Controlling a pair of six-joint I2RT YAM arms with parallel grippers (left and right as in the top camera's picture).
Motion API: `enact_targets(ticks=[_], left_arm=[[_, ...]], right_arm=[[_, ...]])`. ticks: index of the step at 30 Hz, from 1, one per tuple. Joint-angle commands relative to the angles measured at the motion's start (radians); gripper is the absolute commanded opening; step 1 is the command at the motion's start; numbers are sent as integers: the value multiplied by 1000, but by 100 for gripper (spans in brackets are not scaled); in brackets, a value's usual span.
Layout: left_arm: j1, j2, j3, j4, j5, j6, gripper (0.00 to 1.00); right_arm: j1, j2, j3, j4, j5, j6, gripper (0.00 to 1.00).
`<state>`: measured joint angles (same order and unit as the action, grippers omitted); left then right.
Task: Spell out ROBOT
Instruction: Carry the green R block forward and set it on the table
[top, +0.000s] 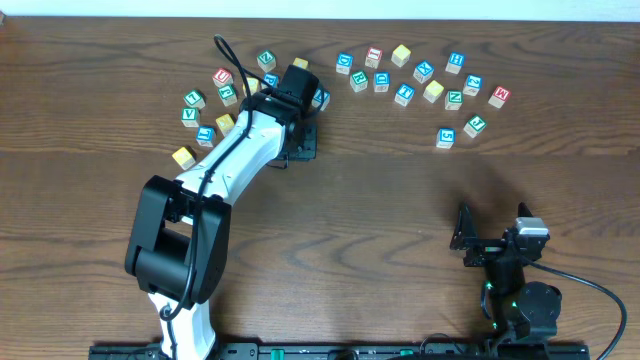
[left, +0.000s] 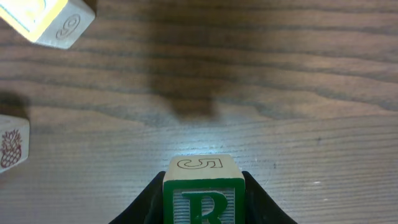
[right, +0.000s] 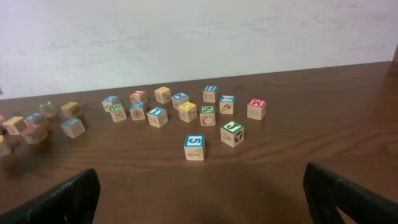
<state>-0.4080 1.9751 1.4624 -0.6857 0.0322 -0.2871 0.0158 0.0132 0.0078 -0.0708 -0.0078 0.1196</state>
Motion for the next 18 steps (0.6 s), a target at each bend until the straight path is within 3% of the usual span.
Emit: enact_targets(ticks=[1,18], left_arm=[[-4,6,-28,39,13,29,28],[-4,77,-65,140,13,27,28]], right_arm=[[-10,-2,-2,-4,1,-13,99],[-10,-2,-2,-4,1,-13,99]])
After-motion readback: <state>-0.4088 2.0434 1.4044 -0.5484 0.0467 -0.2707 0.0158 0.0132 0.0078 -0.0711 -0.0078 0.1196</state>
